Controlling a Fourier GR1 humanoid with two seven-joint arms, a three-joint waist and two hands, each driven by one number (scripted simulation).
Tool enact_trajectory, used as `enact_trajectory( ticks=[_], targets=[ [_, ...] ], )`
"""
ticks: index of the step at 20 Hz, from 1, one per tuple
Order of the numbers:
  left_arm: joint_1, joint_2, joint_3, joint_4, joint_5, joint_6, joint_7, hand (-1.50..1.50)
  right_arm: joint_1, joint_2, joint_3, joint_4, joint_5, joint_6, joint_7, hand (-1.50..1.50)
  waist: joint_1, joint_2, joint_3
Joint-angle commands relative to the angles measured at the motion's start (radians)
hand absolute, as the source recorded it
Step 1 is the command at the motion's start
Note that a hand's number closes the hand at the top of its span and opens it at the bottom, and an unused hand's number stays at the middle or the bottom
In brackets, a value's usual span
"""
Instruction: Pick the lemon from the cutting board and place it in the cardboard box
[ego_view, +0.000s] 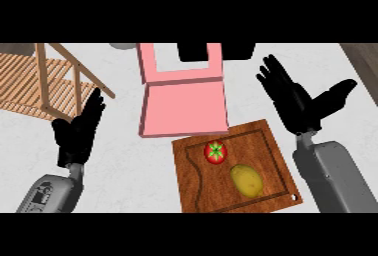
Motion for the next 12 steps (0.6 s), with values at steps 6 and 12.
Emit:
enact_trajectory(
  ticks=[6, 12],
  targets=[
    [-0.039, 0.054, -0.122, -0.096, -0.071, -0.141, -0.049, 0.0, 0.333, -0.069, 0.276, -0.158, 0.327, -0.077, -0.048, -1.5, -0.041, -0.018, -0.039],
    [-0.024, 0.028, -0.134, -0.079, -0.05, -0.151, -0.045, 0.0, 0.291, -0.308, 0.345, -0.125, 0.779, -0.244, -0.187, -1.5, -0.055, -0.024, -0.045]
  ],
)
